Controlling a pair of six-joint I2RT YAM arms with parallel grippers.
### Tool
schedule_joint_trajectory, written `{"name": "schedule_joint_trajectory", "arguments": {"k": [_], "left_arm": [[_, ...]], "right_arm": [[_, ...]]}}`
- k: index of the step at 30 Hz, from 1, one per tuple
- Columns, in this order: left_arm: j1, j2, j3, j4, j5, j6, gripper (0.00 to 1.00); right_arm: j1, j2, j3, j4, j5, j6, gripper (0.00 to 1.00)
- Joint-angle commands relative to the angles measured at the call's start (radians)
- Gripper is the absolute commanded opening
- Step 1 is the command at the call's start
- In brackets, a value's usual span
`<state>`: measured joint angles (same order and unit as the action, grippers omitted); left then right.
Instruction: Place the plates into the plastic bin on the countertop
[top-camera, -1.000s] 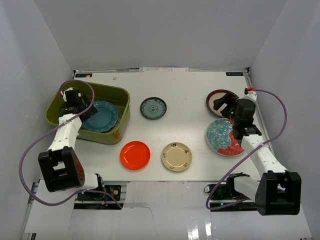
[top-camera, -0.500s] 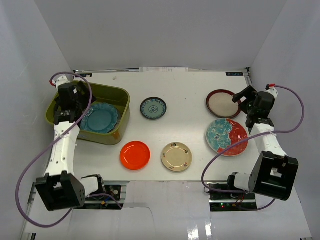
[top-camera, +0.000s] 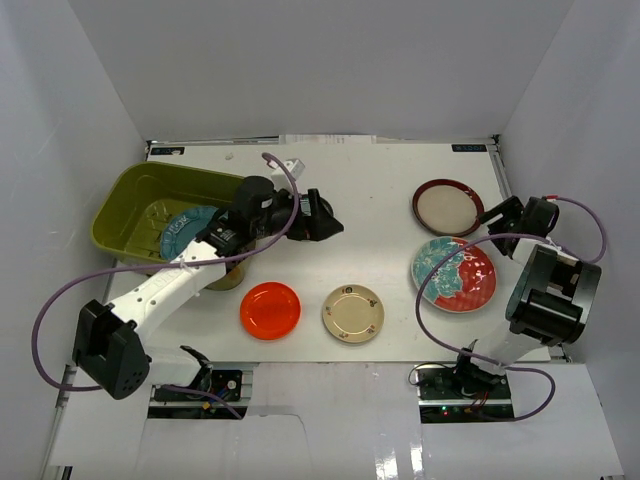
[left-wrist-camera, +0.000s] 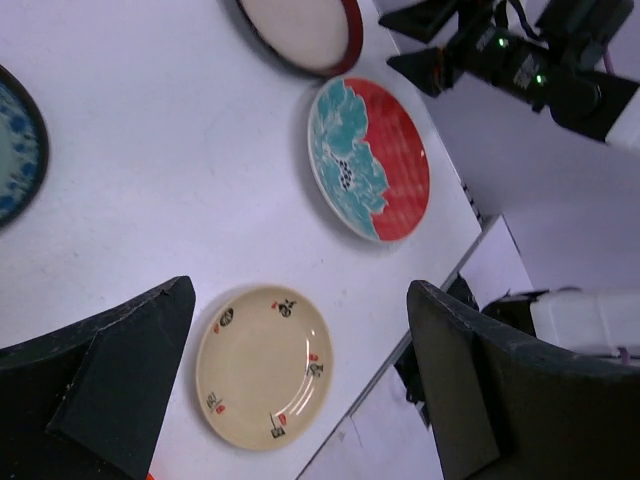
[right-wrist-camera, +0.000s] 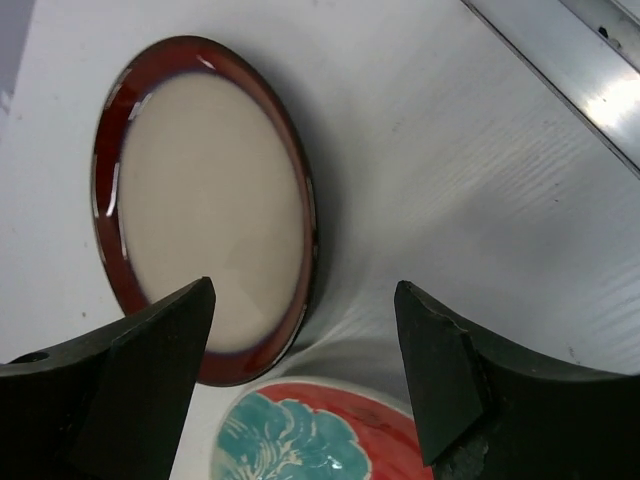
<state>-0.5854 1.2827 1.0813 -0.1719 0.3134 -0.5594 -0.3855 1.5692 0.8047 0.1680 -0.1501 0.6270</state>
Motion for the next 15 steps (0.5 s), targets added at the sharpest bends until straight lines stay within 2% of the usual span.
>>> {"name": "schedule_joint_trajectory", "arguments": {"k": [1,5,7,9,11,13,15], "left_arm": [[-0.031,-0.008,-0.03,0.101,0.102,-0.01,0.98],[-0.034,-0.003,-0.055,0.124,0.154,0.019,0.98],[-0.034,0.003,-0.055,0.115,0.156,0.045,0.98],[-0.036,0.009,-0.046,0.094,0.139,0.061,0.98],[-0.034,0.012,-0.044,0.088,0.118,0.064,0.98],[-0.034,0.026,-0.034,0.072,0.11,0.067,0.98],[-0.034,0.035,-0.017,0.065,0.095,0.069,0.98]], "right_arm": [[-0.016,0.063,0.045,0.054,-0.057,0.02,0.78],[-0.016,0.172,0.037,0.175,-0.167,0.078,0.68],[-0.013,0.219,0.059,0.206,-0.239,0.129,0.59],[-0.01,0.273,0.07,0.24,-0.27,0.166,0.46],[-0.001,0.304,0.073,0.29,-0.275,0.212,0.4],[0.011,0.321,0.093,0.315,-0.281,0.226,0.39],[0.017,0.347,0.114,0.33,-0.298,0.244,0.24]]}}
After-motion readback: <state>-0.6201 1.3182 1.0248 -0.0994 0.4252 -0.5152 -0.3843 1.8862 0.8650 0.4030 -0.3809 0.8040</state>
